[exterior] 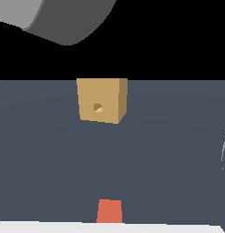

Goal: Insert the peg into the horizontal hole in a box.

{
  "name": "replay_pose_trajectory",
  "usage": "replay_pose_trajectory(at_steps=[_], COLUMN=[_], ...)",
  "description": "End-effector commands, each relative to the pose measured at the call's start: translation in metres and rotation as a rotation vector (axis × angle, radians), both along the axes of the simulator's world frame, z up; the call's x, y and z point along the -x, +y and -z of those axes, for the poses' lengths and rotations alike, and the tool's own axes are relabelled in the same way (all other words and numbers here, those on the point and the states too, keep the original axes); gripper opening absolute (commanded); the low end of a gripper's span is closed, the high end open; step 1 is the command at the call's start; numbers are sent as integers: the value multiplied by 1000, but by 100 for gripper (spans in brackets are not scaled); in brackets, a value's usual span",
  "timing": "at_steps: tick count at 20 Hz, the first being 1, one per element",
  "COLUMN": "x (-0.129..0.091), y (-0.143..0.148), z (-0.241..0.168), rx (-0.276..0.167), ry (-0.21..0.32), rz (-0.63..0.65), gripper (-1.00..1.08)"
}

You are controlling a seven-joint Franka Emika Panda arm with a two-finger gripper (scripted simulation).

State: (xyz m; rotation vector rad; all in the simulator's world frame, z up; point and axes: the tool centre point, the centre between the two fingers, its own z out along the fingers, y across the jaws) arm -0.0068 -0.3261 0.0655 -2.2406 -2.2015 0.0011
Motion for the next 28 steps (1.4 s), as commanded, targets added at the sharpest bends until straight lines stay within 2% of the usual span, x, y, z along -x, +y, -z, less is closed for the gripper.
replay_pose_trajectory(at_steps=[1, 11, 17, 18, 28], x=[0, 0, -1, -1, -1], y=[0, 0, 0, 0, 0], z=[1, 43, 50, 50, 50], rx=[0, 0, 0, 0, -1], ry=[0, -1, -1, -1, 0], rz=[-1, -1, -1, -1, -2], gripper=[100, 100, 100, -100, -100])
